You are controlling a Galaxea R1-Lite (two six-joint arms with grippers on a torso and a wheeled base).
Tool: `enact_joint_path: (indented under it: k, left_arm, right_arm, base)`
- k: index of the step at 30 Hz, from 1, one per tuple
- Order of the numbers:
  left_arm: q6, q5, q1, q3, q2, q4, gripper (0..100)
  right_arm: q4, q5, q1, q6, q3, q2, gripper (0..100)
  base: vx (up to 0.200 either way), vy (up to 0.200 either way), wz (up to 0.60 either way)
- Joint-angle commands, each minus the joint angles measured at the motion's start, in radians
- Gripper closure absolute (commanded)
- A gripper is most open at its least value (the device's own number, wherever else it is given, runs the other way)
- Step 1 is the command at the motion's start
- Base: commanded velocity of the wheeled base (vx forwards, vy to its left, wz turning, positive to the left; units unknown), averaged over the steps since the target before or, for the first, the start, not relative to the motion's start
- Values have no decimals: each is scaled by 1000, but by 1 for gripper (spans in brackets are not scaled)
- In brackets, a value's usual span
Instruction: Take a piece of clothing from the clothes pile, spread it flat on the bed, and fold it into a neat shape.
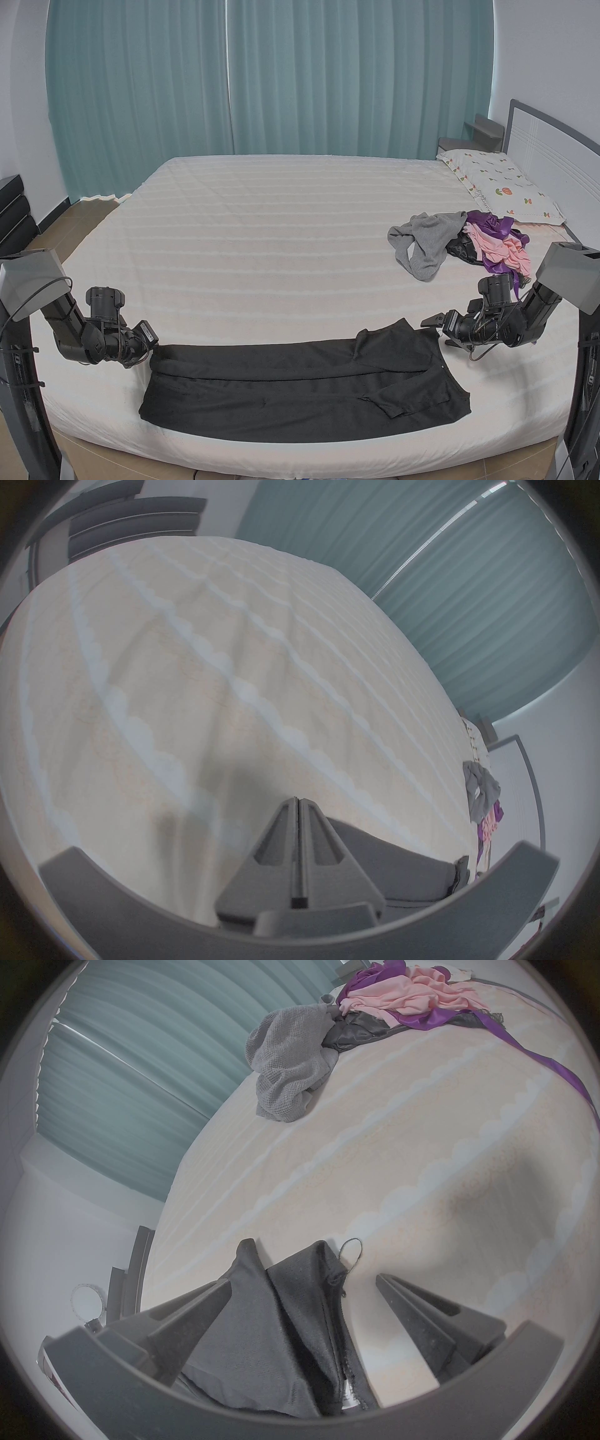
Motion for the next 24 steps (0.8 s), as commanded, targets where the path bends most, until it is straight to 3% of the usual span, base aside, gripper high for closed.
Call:
enact_joint_path:
  k: [1, 7, 17, 18, 24]
  left_arm:
    - [-25, 0, 27, 11, -26, -2, 100]
    - [-37, 0, 43, 11, -26, -2, 100]
    - [-37, -2, 40, 11, -21, -2, 100]
    - [-37, -2, 40, 11, -21, -2, 100]
    - [-37, -2, 40, 11, -20, -2, 100]
  right_arm:
    - [1, -8, 0, 1, -13, 14, 0]
    - [5, -11, 10, 53, -45, 28, 0]
    - [7, -12, 15, 54, -65, 47, 0]
    - [8, -12, 21, 54, -76, 54, 100]
    - [11, -14, 30, 54, -89, 70, 100]
  base:
    - [0, 0, 0]
    - [0, 0, 0]
    - [0, 0, 0]
    - [0, 0, 0]
    - [0, 0, 0]
